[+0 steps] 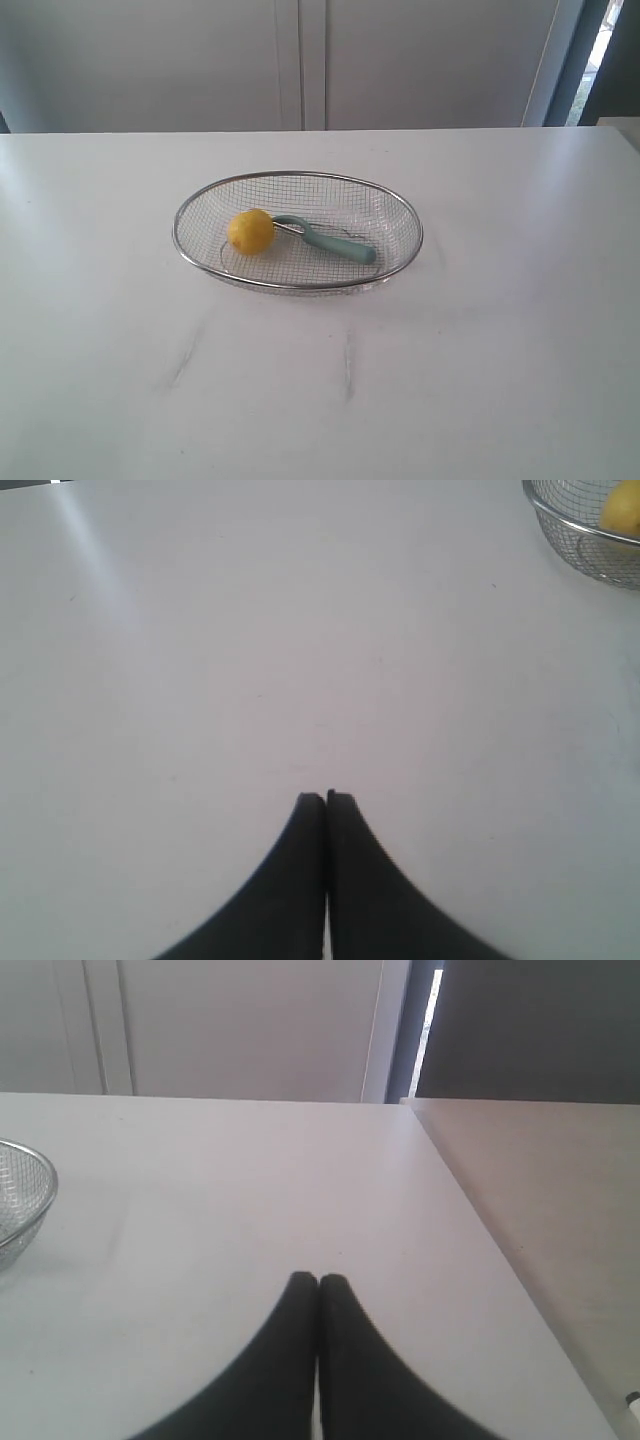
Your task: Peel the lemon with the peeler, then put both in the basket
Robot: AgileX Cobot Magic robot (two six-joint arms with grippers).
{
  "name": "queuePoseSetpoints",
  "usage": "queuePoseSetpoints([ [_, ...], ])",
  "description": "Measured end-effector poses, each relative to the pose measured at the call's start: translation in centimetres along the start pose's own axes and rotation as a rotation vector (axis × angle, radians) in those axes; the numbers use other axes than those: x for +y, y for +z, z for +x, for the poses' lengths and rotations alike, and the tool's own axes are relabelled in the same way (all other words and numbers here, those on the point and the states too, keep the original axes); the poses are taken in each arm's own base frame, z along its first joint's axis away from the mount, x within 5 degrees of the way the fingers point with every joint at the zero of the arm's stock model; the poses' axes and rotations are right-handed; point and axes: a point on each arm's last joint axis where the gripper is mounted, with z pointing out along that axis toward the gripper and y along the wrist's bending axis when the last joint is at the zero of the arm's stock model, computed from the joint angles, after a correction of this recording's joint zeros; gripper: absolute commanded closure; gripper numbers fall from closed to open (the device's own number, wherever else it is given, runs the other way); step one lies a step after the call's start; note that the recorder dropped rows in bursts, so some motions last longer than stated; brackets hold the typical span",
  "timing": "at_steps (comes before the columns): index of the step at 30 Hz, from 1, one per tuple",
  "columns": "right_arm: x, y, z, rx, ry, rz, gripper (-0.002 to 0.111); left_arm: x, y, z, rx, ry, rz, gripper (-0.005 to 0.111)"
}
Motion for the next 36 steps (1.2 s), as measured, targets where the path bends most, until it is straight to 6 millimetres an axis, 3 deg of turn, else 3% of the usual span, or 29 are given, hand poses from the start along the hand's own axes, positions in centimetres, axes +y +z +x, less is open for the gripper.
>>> queuePoseSetpoints([
  [36,0.1,-1.11,0.13,-0.079,-0.003,-0.011,0.108,0.0,0.0,0.0,0.0,0.0,0.0,0.107],
])
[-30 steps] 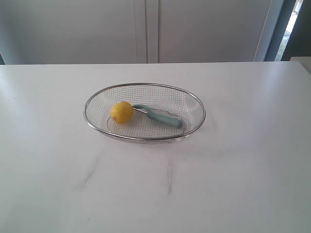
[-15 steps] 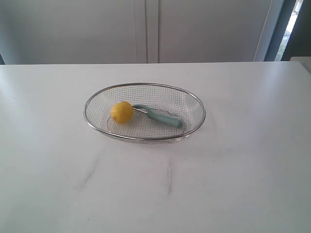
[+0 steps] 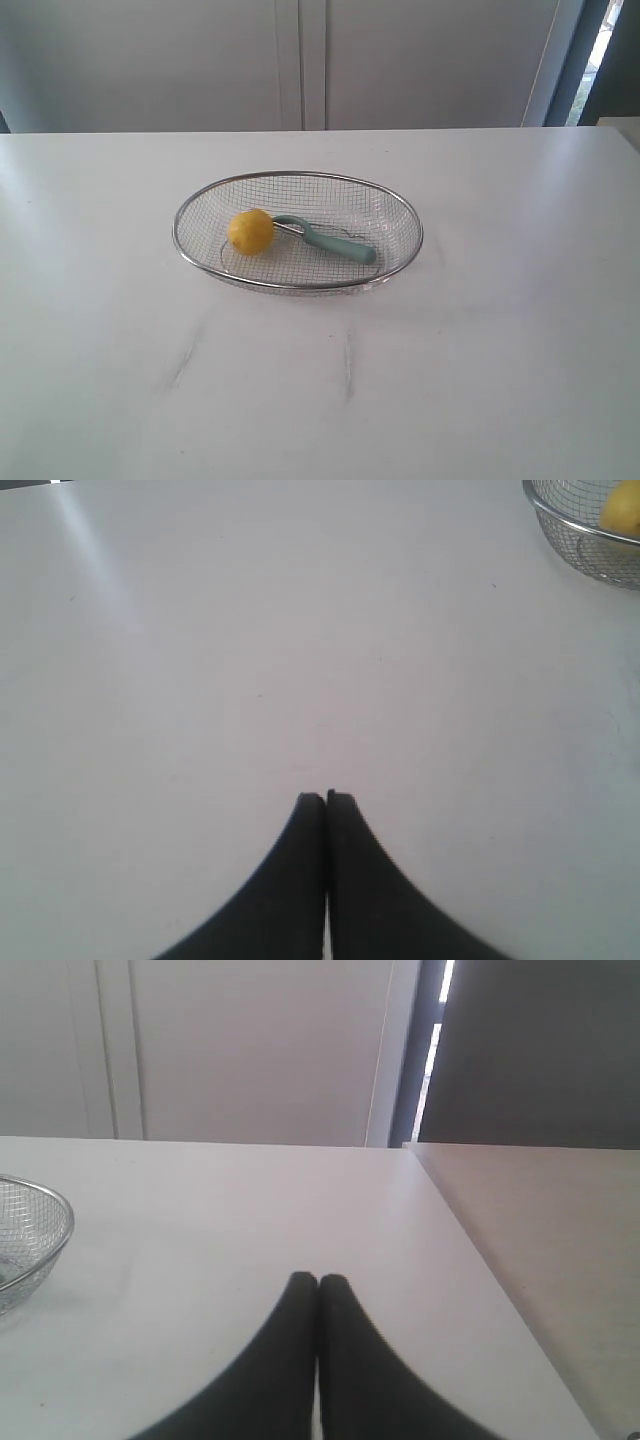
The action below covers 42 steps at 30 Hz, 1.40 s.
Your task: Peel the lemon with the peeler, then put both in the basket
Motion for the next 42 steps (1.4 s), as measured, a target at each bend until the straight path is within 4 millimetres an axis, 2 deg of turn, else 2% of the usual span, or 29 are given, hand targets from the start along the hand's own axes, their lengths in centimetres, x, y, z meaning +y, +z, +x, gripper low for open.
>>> queuePoseSetpoints([
  [10,0.2,0.0,0.0,-0.001,0.035,-0.017,0.108,0.0,0.0,0.0,0.0,0.0,0.0,0.107],
  [14,0.3,0.6,1.5,0.031,0.047,-0.023,0.108,0.0,0.0,0.0,0.0,0.0,0.0,0.107],
  [17,0.5,1.3,3.9,0.106,0.056,-0.029,0.108,0.0,0.0,0.0,0.0,0.0,0.0,0.107],
  [22,0.6,1.9,6.4,0.164,0.055,-0.03,0.108,0.0,0.0,0.0,0.0,0.0,0.0,0.107],
  [42,0.6,1.8,6.3,0.127,0.055,-0.029,0.108,0.0,0.0,0.0,0.0,0.0,0.0,0.107],
])
